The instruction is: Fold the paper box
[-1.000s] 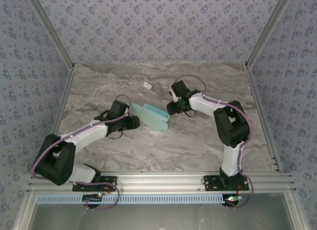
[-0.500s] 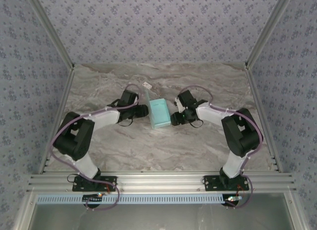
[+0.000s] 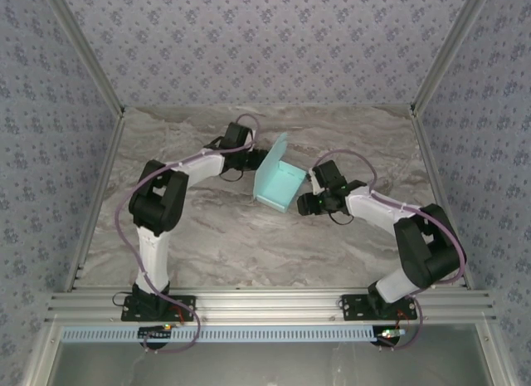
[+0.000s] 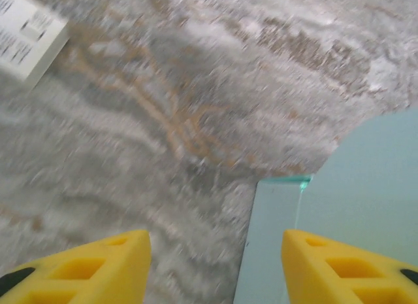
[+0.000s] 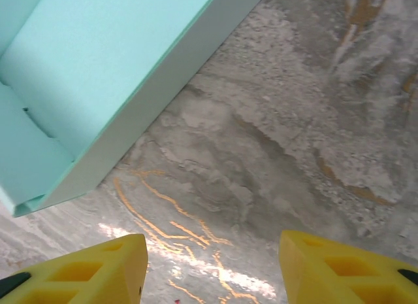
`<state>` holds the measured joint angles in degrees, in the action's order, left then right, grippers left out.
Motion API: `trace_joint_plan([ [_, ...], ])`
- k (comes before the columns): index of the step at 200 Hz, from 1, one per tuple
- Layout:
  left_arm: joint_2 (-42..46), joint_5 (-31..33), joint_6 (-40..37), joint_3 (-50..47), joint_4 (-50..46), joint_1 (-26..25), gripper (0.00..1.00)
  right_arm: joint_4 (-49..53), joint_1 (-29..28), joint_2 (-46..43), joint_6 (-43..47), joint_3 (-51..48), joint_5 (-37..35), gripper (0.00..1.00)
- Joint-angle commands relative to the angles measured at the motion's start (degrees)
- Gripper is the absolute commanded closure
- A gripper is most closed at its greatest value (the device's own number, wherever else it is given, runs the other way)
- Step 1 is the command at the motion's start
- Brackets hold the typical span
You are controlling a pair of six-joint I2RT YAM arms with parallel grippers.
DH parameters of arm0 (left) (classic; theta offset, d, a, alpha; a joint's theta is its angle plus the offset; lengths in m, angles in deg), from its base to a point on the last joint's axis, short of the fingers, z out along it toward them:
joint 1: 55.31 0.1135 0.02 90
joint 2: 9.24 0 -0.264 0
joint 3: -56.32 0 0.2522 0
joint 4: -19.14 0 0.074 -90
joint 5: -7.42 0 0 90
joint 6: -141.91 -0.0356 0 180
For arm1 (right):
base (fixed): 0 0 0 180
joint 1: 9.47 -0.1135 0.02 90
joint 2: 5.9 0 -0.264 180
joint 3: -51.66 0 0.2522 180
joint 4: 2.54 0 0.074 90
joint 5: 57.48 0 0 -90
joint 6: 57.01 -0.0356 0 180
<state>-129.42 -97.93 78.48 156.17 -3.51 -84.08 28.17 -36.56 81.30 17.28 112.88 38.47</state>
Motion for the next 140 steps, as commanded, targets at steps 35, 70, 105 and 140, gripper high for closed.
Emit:
trace_joint_plan([
  [35, 2.75, 1.37, -6.65, 5.06, -7.39, 4.39, 0.44, -6.46, -2.74, 2.13, -3.29, -1.22, 4.32, 0.49],
  [70, 4.53, 4.83, -10.87, 4.01, -10.87, 8.37, 0.41, -9.4, -4.93, 5.98, -4.82, 0.83, 5.95, 0.56],
  [105, 4.22, 6.36, -14.15, 3.92, -13.27, 10.46, 0.37, -11.64, -7.02, 9.43, -6.03, 3.6, 7.55, 0.62],
  [140, 3.44, 6.96, -15.25, 4.15, -13.96, 11.46, 0.35, -13.58, -8.58, 12.76, -6.78, 6.88, 7.81, 0.65],
])
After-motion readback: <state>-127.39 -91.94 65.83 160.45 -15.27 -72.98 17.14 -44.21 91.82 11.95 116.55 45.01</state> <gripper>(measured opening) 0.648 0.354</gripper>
